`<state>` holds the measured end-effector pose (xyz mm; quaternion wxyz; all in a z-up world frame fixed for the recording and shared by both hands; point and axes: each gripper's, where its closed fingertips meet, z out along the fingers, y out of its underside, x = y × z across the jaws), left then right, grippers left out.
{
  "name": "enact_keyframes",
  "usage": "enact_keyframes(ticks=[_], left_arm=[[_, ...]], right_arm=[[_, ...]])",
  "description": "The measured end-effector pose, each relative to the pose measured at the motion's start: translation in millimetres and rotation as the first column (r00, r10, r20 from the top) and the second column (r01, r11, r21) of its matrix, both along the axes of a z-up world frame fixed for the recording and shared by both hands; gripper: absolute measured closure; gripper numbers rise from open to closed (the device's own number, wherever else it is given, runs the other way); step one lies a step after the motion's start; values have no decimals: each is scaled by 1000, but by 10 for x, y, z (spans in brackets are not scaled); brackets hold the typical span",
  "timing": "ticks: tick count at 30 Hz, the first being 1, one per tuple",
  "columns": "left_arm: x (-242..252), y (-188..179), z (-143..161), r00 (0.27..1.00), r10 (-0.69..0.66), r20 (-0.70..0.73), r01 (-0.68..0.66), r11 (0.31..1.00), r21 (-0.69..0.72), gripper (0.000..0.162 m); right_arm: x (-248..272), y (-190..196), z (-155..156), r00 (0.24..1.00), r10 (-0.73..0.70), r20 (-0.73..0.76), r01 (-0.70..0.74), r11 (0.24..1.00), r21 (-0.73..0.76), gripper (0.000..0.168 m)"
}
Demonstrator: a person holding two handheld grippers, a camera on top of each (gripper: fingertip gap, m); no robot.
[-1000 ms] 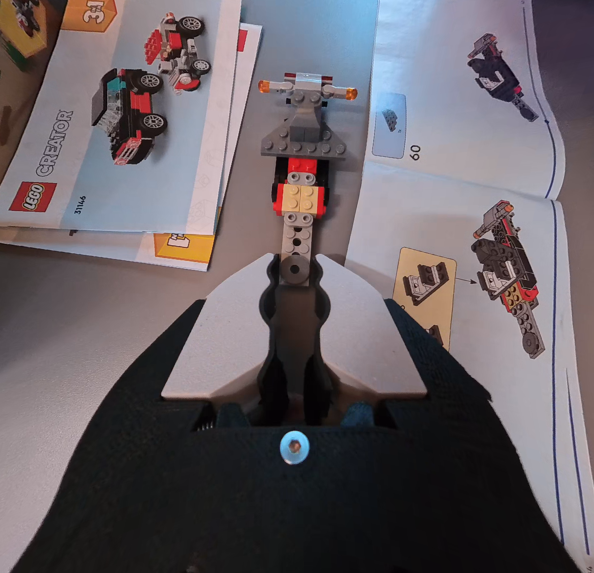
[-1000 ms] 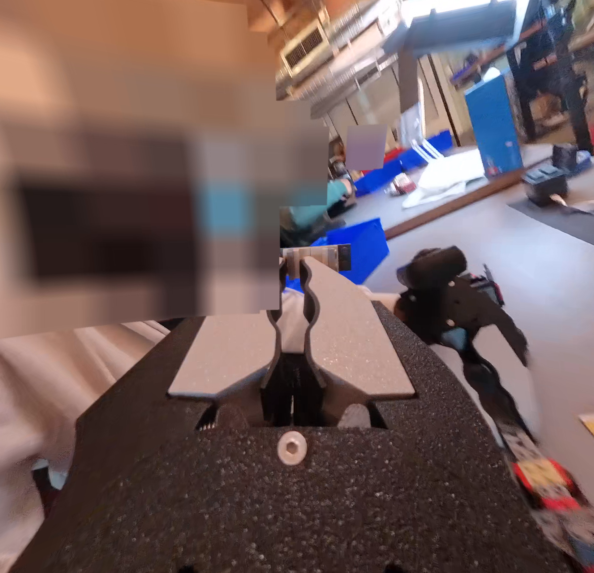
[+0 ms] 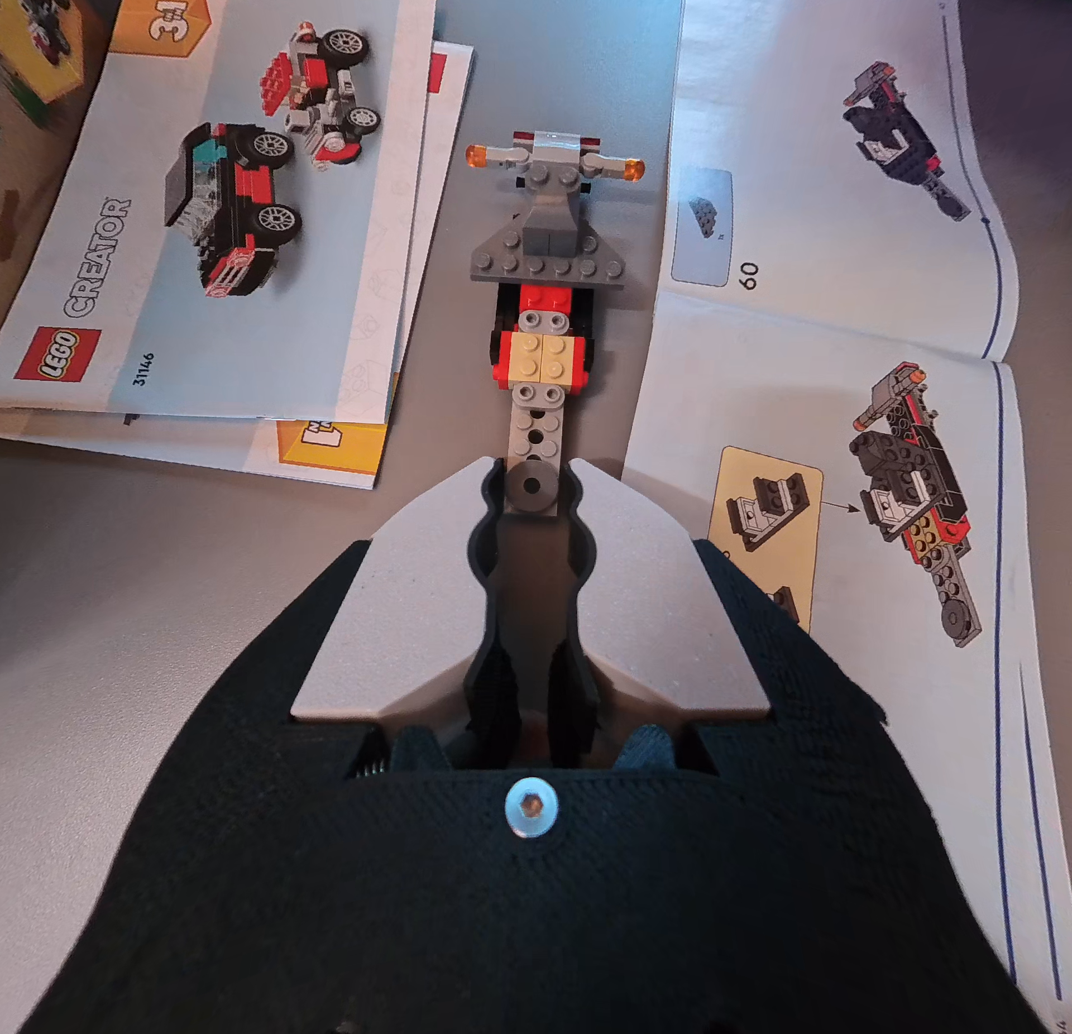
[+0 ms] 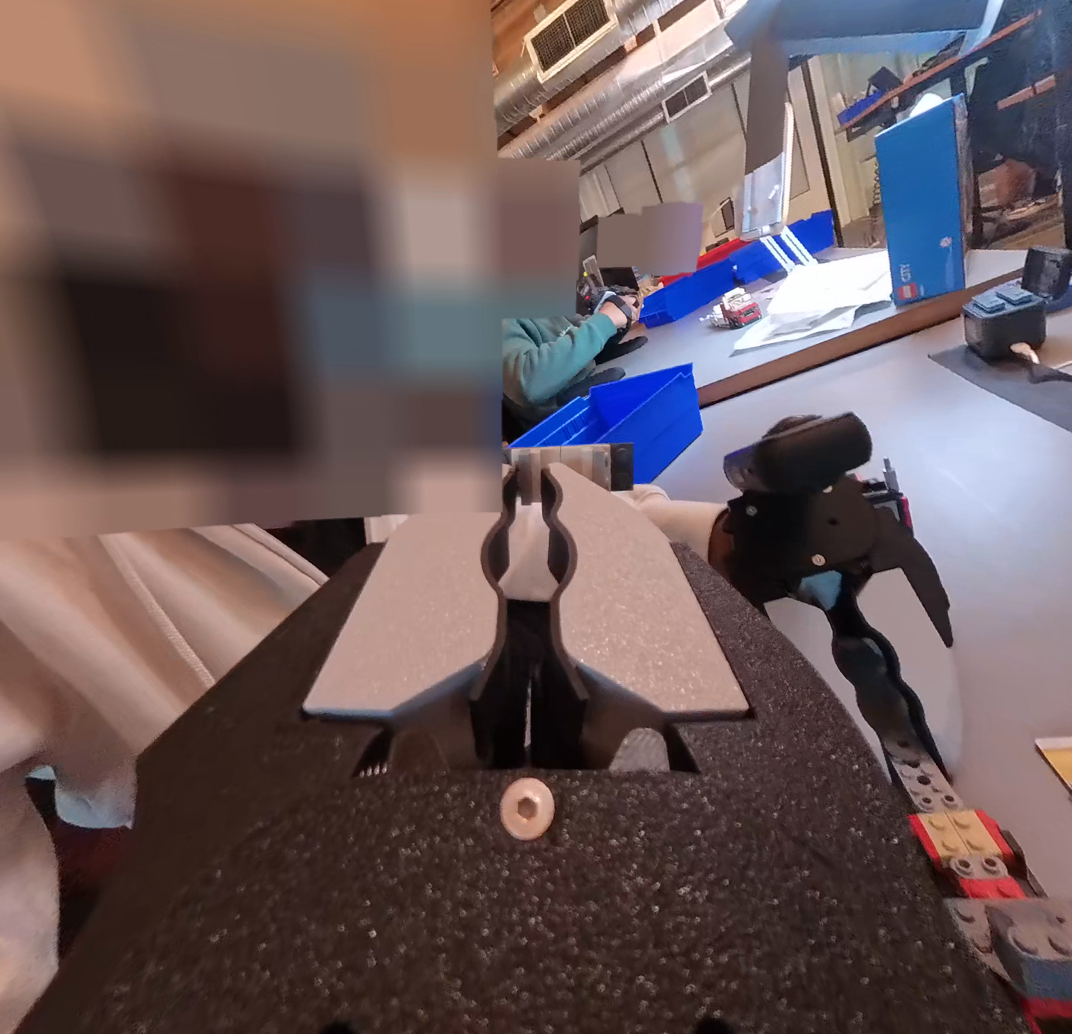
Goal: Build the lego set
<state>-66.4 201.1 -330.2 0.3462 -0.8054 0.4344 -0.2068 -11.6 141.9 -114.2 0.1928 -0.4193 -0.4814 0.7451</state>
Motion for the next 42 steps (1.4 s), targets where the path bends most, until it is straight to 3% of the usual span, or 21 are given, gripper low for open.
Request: enact_keyframes(ticks=[6,9,11,13,15,20,29,34,42], left_arm=[[1,-1,-1,1000,0,1,0,1000,-2,143],[2,-1,0,1000,0,1,0,1000,-2,143],[-1,-1,-2,1000,0,2,0,1000,-4,143],[-2,-2,-2,1000,0,1,0,1000,-3,143],[-3,-1,-2,1000,0,1,0,1000,-1,143],[0,-1,-2,1000,-1,0,1,1000,-1,143],[-2,-2,1,1000,0,1,0,1000,-1,143],[-3,-2,0,1000,0,1,0,1000,-1,143],[2,0,-3,1000,-1,-1,1,1000,1,142]], right_arm=[[-88,137,-356,989,-85,124,69,990,126,161],[-133,299,-759,937,-217,273,121,937,328,160],[-138,491,-1072,855,-359,376,124,843,523,160],[-121,610,-1333,783,-448,431,15,706,708,160],[-128,665,-1534,729,-487,481,-125,596,793,160],[-205,713,-1835,629,-505,591,-341,504,793,161],[-209,846,-1883,543,-493,680,-427,536,729,161],[-187,798,-1893,549,-421,722,-473,556,684,161],[-172,823,-1889,508,-351,786,-457,664,592,161]])
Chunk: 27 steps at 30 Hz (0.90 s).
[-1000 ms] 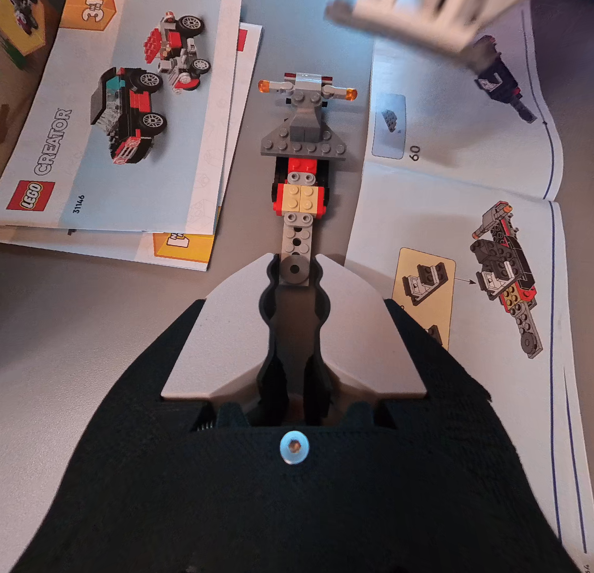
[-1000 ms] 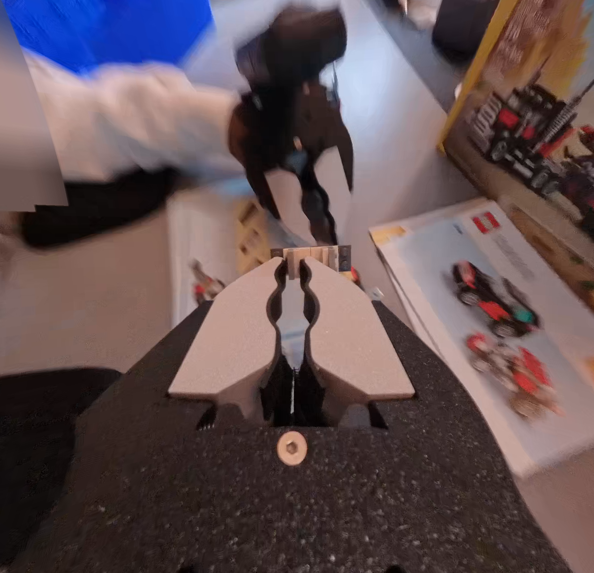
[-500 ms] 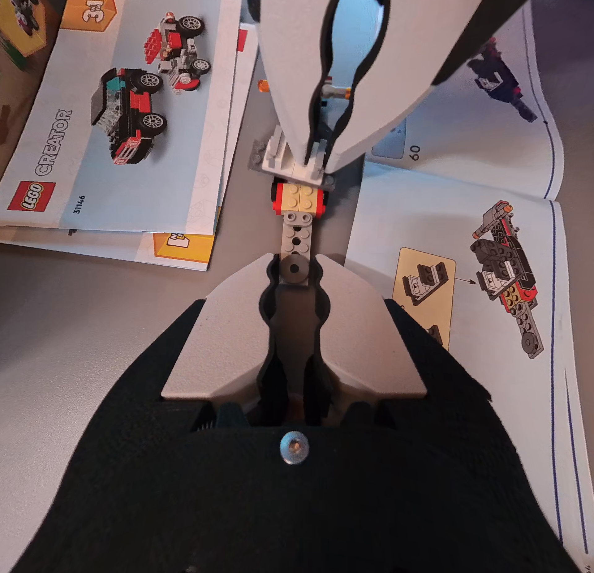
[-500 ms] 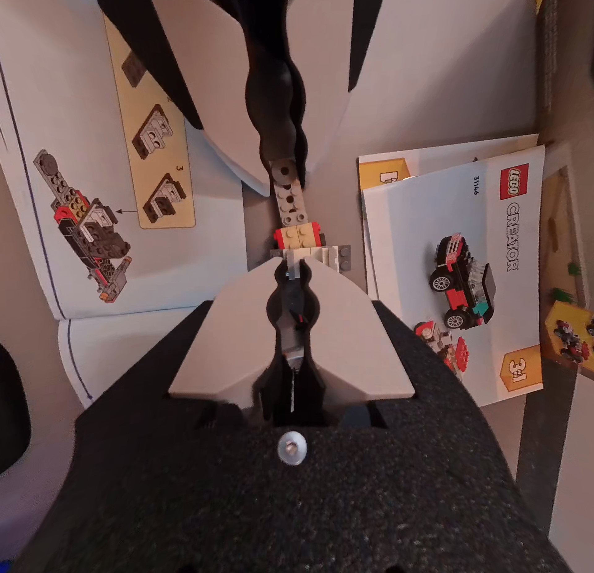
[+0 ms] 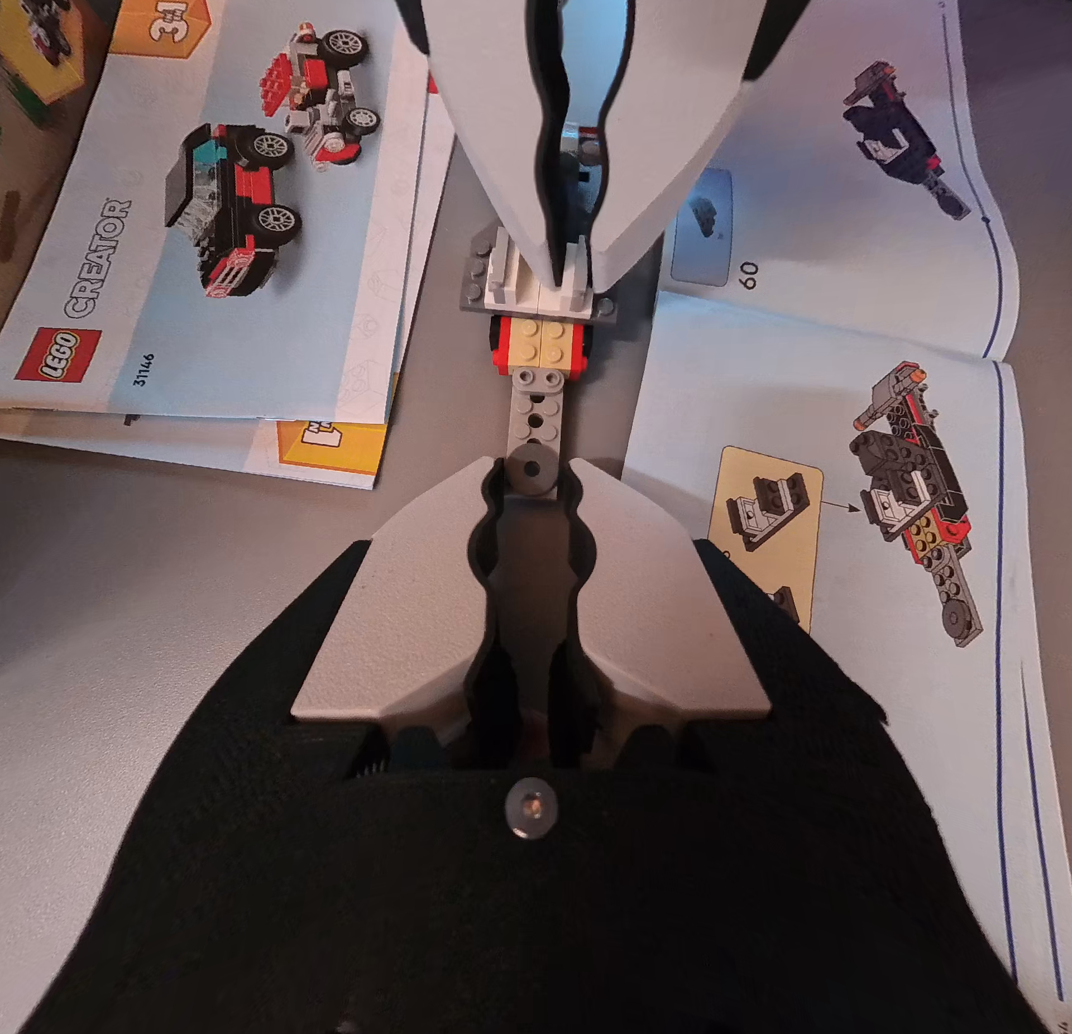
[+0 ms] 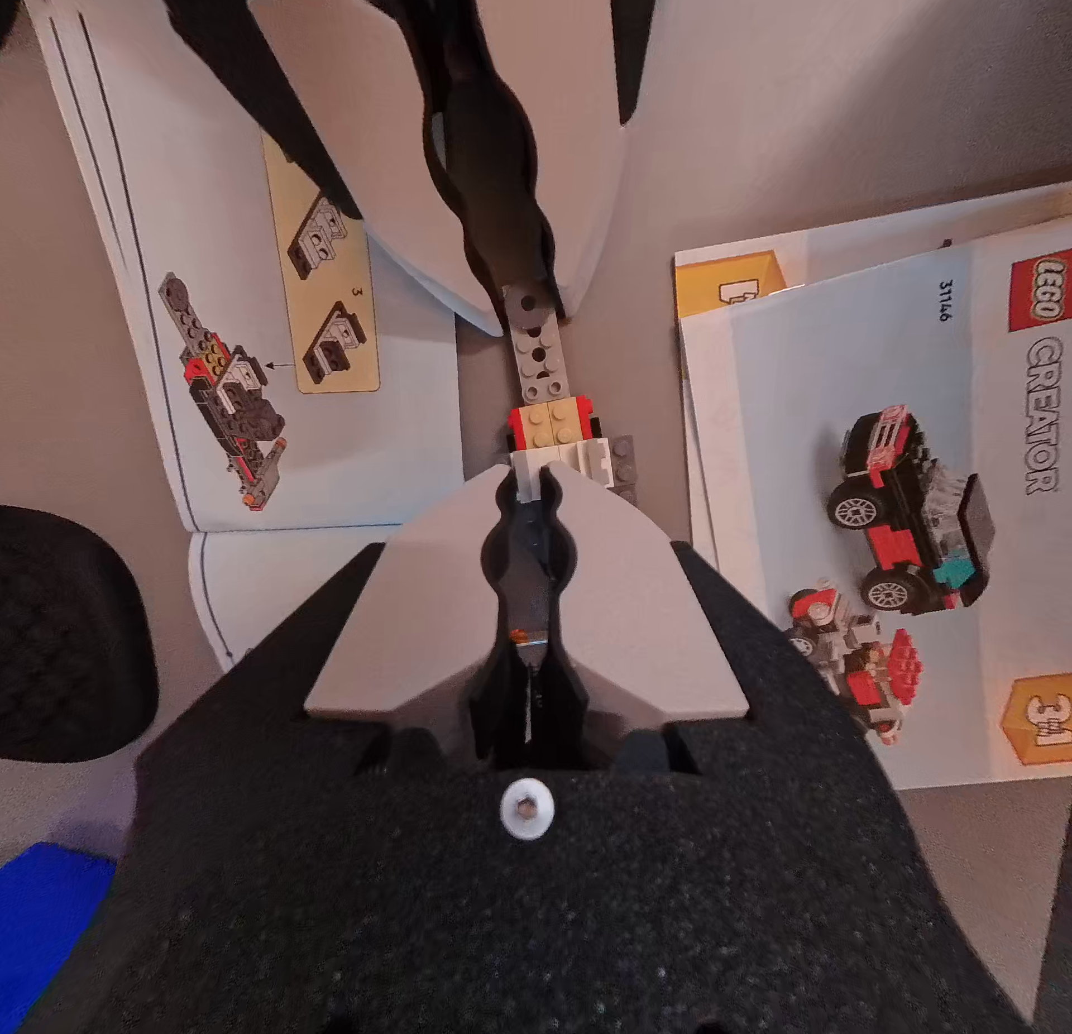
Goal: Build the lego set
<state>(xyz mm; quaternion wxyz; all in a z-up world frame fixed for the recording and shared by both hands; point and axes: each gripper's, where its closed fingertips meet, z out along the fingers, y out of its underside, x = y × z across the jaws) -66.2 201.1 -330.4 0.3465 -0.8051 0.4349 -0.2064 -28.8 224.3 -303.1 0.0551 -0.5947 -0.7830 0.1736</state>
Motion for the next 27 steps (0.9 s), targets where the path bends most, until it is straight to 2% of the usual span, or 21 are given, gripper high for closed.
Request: enact_keyframes(ticks=[6,11,16,20,27], left_arm=[[0,-2,0,1000,0,1,0,1000,-1,142],[0,-3,0,1000,0,1,0,1000,-1,142],[-1,-3,2,1000,0,2,0,1000,-3,142],[-1,-3,1,1000,0,2,0,1000,-4,142],[2,-2,0,1000,0,1,0,1000,-2,143]], right_arm=[[24,25,-6,999,1,42,-1,1000,-6,161],[24,24,-6,1000,15,18,-14,1000,-23,161],[29,24,-6,1000,-11,-10,11,999,-43,161],[25,18,-3,995,-94,-36,91,992,-87,161],[25,17,-5,993,-120,-5,119,991,-58,161]])
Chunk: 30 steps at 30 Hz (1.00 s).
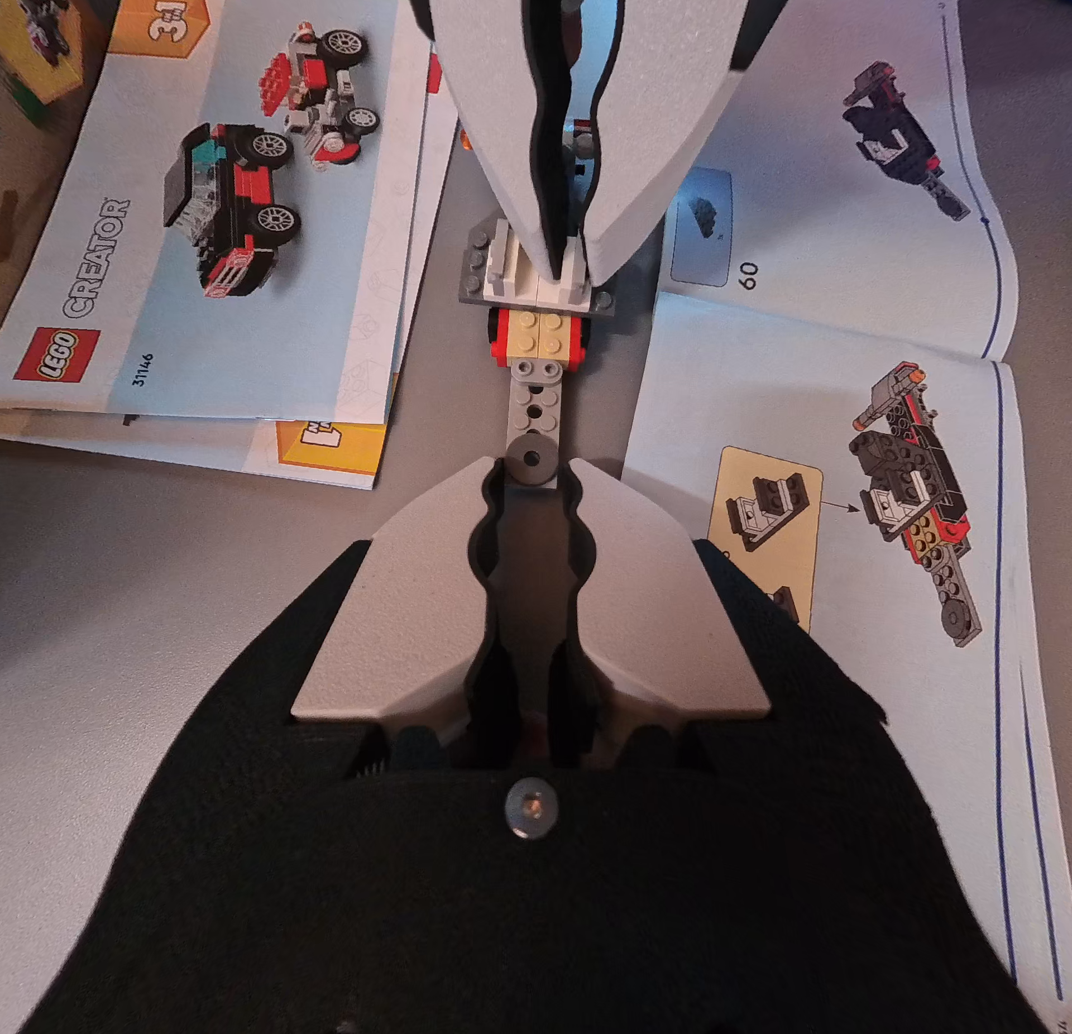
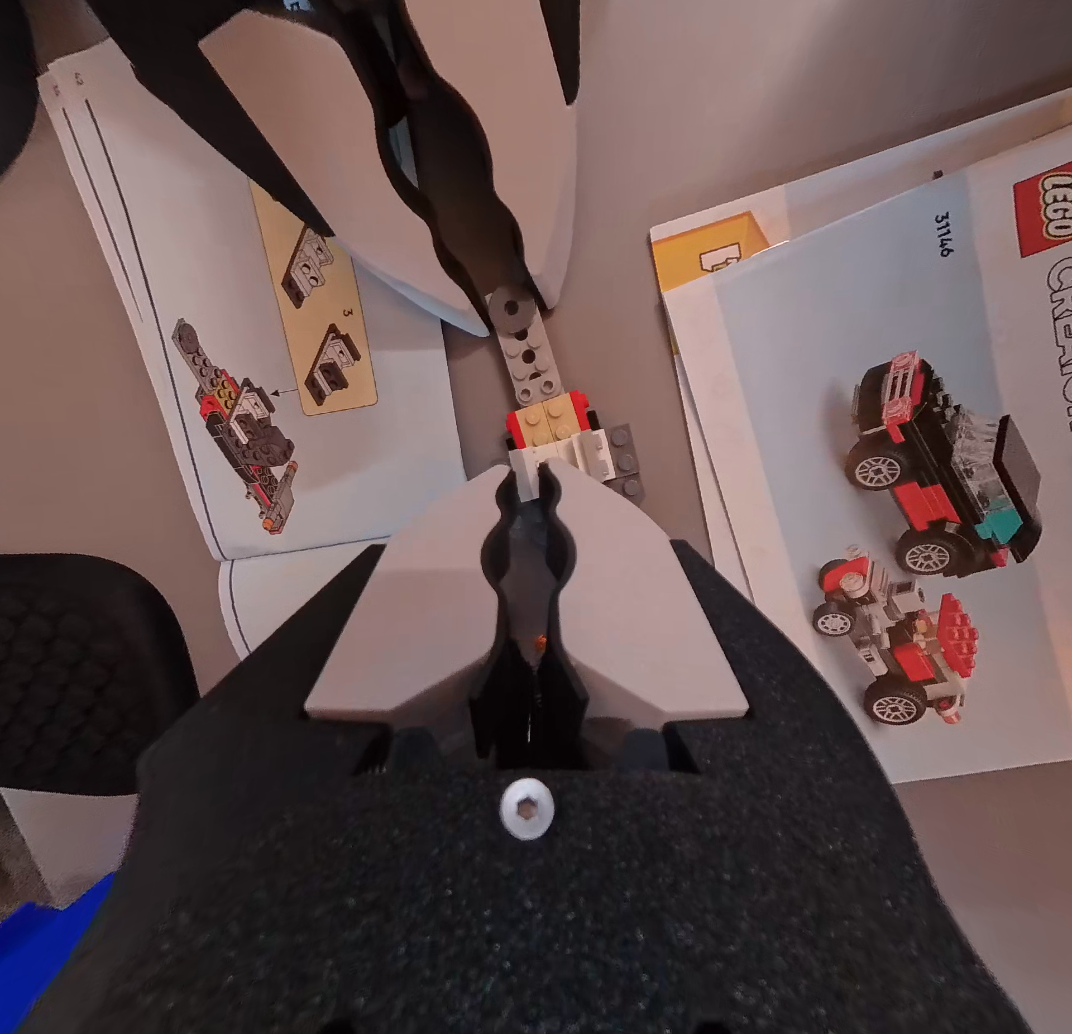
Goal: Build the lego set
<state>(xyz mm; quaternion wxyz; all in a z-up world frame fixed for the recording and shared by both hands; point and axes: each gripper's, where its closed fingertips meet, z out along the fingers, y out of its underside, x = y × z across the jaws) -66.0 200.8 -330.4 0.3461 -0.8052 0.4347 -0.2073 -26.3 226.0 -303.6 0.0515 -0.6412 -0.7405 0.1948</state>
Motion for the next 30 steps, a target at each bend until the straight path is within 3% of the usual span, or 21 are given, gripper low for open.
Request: enact_keyframes(ticks=[5,8,12,22,25,30], left_arm=[[-1,2,1,1000,0,0,0,1000,1,143],[-1,1,0,1000,0,0,0,1000,0,142],[-1,-2,0,1000,0,1,0,1000,-2,142],[-1,-2,4,1000,-1,5,1,1000,-2,143],[-5,-3,2,1000,0,5,0,1000,-6,143],[-3,-3,2,1000,0,5,0,1000,-5,143]], right_arm=[[-1,4,1,997,58,51,-61,996,72,161],[25,9,1,981,158,109,-174,972,160,158],[16,-22,30,980,149,129,-170,971,169,148],[-20,28,76,940,249,231,-314,898,309,152],[-35,40,72,943,246,224,-309,898,315,160],[21,71,-1,956,226,188,-276,910,308,156]])
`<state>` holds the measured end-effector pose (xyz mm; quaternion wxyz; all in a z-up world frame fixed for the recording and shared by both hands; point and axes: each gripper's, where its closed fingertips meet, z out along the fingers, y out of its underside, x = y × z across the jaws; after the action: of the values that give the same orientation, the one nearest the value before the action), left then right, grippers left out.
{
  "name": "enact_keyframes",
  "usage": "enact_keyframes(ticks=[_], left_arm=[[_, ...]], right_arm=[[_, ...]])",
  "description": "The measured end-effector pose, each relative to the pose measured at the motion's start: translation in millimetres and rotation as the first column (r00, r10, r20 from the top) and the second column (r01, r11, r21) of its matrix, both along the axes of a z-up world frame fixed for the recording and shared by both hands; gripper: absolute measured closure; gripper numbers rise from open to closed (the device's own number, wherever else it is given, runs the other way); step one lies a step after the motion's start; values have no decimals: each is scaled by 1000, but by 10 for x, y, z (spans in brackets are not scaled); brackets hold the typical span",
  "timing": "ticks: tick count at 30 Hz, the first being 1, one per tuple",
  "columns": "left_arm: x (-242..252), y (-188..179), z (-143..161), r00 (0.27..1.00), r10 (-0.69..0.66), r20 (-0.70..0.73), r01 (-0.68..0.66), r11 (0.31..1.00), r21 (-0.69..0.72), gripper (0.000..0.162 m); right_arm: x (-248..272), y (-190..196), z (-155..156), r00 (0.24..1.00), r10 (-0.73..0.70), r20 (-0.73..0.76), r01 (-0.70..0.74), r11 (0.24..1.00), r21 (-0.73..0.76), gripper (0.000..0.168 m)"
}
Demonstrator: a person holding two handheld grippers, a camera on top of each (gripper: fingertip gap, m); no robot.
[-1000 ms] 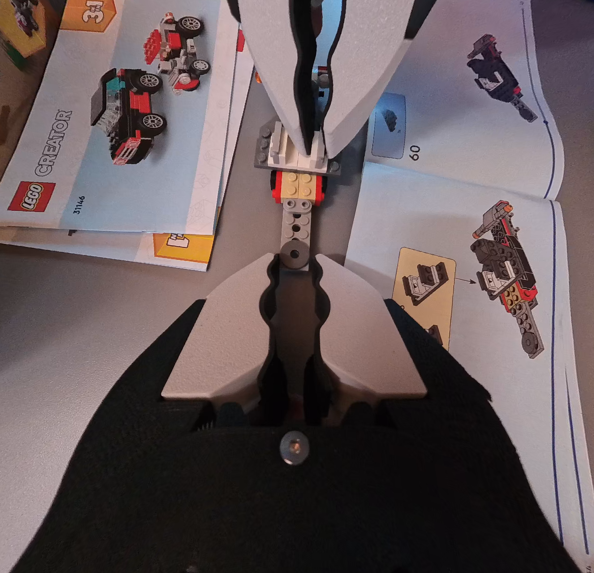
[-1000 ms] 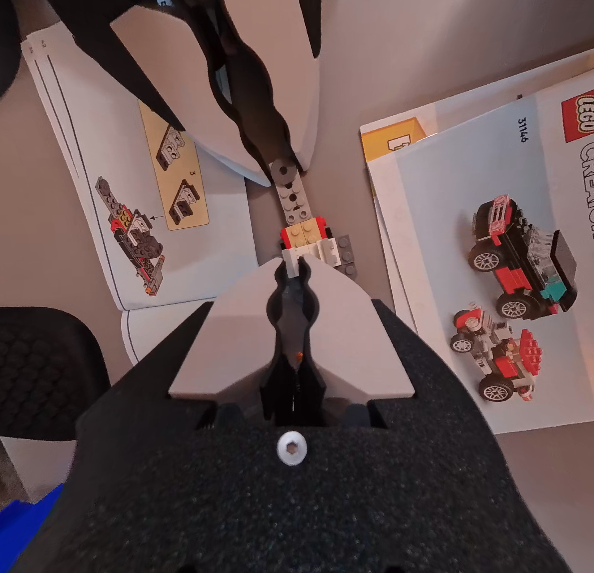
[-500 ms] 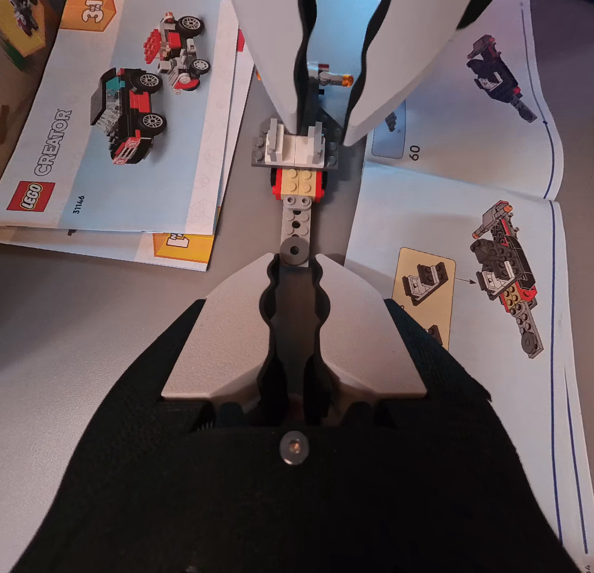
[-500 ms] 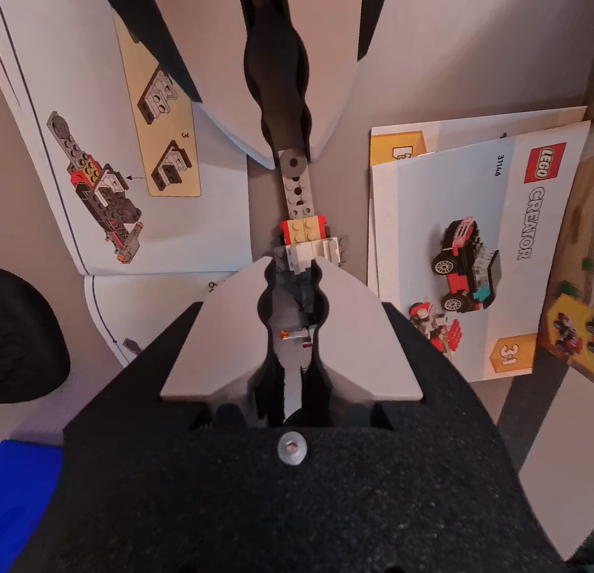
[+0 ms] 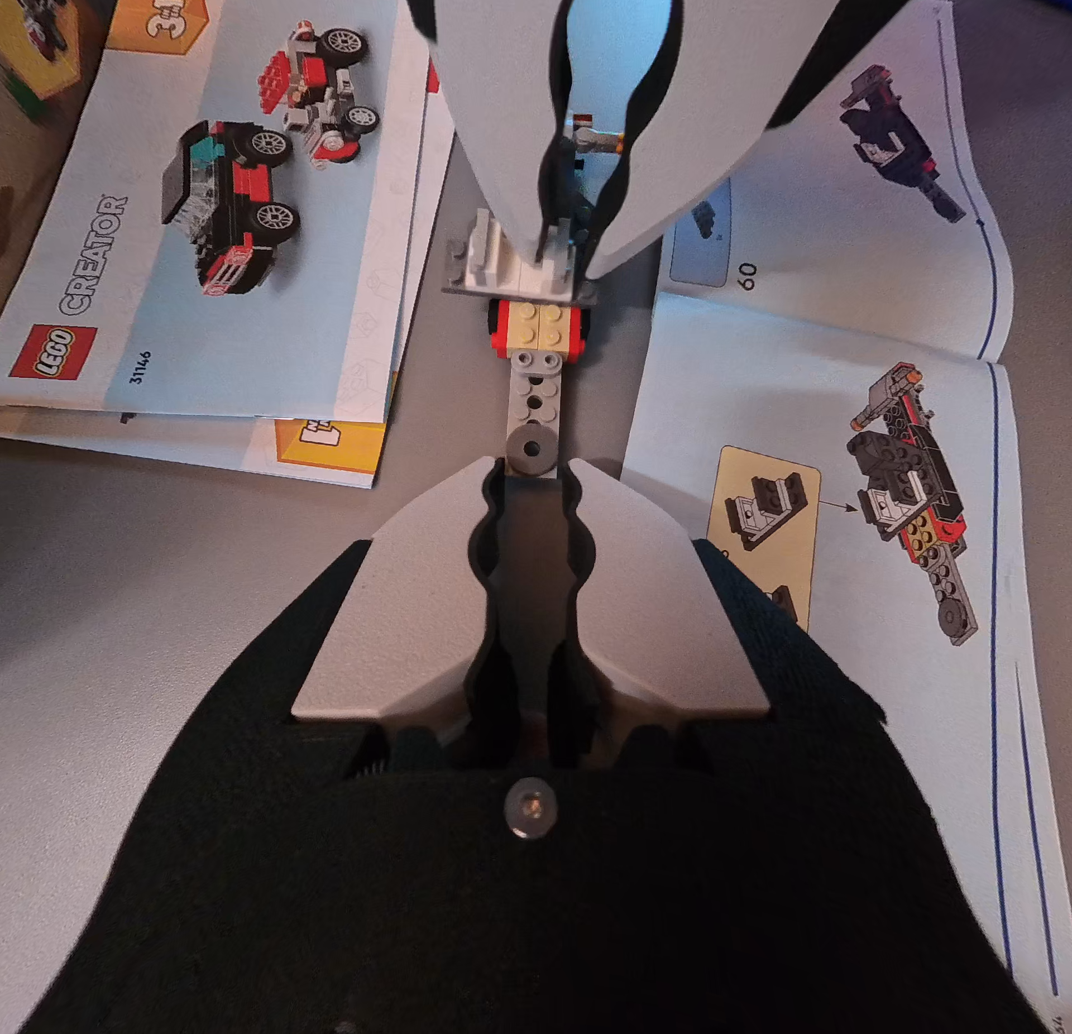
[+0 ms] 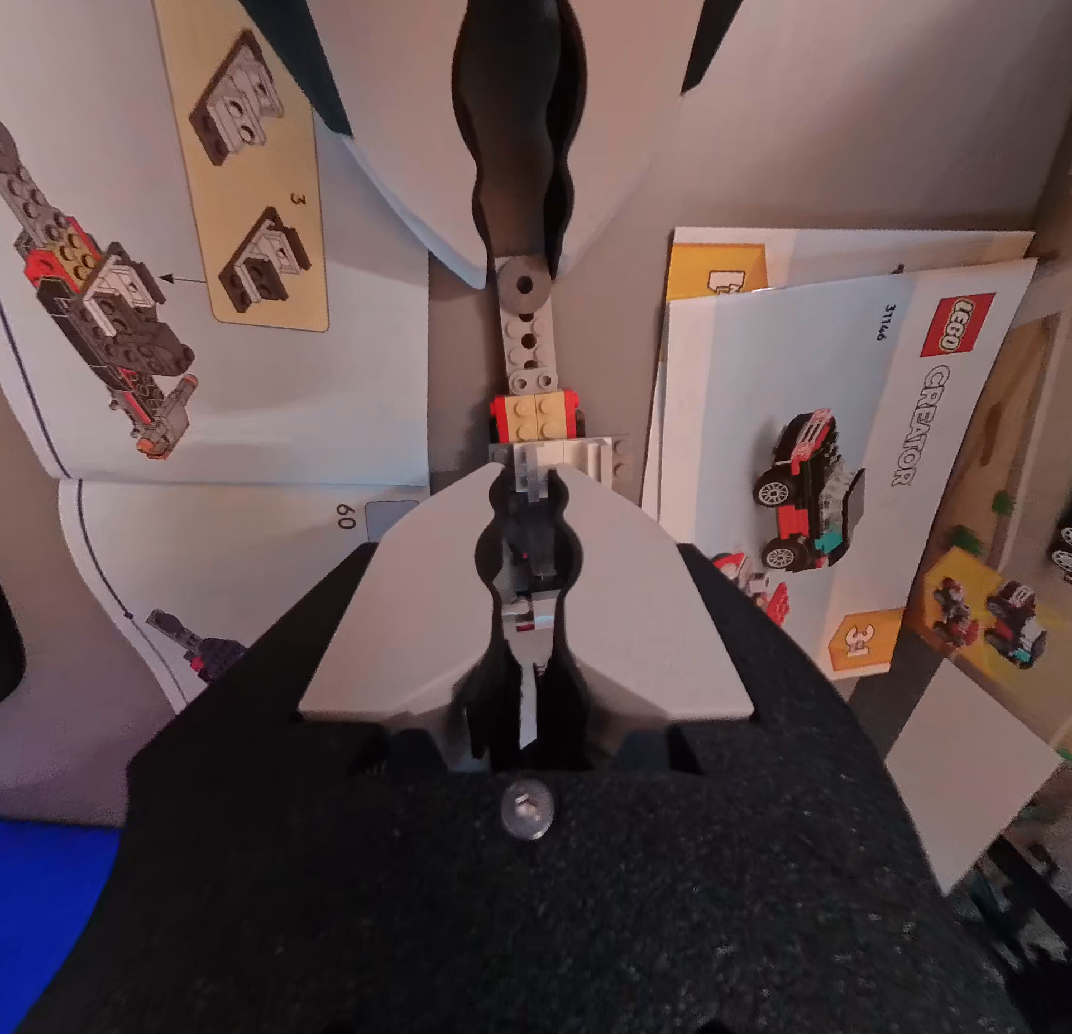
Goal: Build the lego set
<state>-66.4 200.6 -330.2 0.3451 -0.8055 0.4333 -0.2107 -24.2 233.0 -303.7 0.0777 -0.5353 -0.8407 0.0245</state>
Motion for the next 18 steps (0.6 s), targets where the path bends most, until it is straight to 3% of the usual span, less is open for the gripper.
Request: enact_keyframes(ticks=[10,13,18], left_arm=[[-1,0,1,1000,0,0,0,1000,0,143],[0,0,1,1000,0,0,0,1000,0,143],[1,-1,1,1000,0,0,0,1000,0,142]], right_arm=[[-52,-10,15,1000,-23,-2,23,998,-66,151],[-40,1,-1,1000,-13,12,14,998,-60,160],[59,-7,-10,998,-52,35,54,995,-78,160]])
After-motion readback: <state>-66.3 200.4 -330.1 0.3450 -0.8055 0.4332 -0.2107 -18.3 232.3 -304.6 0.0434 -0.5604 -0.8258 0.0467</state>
